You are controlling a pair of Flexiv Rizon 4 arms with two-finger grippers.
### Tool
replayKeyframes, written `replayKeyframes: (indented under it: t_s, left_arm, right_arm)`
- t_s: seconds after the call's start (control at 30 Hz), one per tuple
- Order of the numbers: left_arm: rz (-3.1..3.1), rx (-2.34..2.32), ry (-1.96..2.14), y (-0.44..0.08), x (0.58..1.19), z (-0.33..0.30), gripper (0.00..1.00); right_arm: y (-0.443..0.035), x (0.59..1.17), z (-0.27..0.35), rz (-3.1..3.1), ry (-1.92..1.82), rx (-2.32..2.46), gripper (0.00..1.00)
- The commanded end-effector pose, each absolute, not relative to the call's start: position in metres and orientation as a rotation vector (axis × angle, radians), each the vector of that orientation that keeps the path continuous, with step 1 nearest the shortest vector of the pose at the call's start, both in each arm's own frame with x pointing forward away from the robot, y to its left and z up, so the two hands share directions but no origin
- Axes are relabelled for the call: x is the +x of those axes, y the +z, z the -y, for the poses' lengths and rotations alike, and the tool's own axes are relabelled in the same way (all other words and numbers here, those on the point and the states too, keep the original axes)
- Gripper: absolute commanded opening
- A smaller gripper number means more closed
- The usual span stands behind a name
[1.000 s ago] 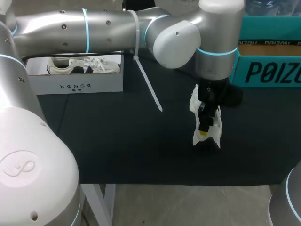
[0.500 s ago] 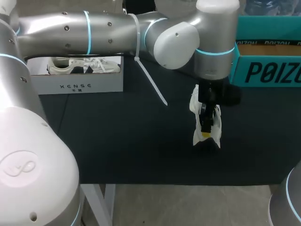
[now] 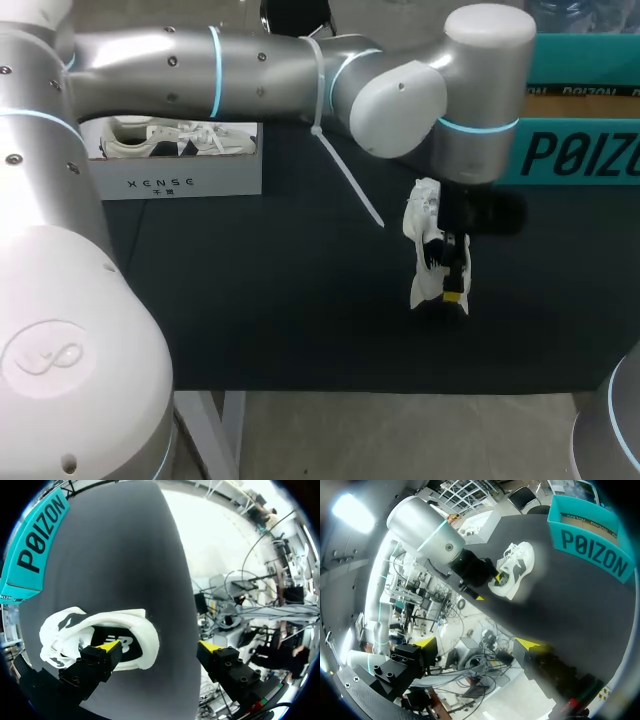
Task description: Take the shoe out of the shoebox, open the shoe tongue, remove and reinsert the insole, then place the shoe into the shoebox
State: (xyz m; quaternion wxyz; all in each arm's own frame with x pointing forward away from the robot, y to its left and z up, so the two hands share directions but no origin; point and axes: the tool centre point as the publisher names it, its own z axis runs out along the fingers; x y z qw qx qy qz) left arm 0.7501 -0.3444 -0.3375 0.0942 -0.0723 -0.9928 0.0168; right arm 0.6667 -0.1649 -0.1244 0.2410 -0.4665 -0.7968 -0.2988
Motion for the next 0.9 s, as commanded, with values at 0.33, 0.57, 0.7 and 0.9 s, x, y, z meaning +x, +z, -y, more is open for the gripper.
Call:
replayKeyframes:
  t_s: [0.33, 0.57, 0.7, 0.9]
  left_arm:
    - [2.946, -0.172, 0.067, -0.365, 0.753, 0.335, 1.0]
    - [2.956, -0.174, 0.079, -0.37, 0.756, 0.338, 1.0]
    - [2.979, -0.168, 0.085, -0.373, 0.759, 0.338, 0.06]
    - [3.001, -0.156, 0.071, -0.376, 0.76, 0.339, 0.0]
  right_arm:
    - [-0.125, 0.667, 0.165, 2.181, -0.815, -1.277, 1.0]
    - [-0.125, 0.667, 0.165, 2.181, -0.815, -1.277, 1.0]
    - [-0.125, 0.667, 0.165, 2.181, -0.815, -1.277, 1.0]
    - [-0.125, 0.667, 0.165, 2.181, -0.815, -1.277, 1.0]
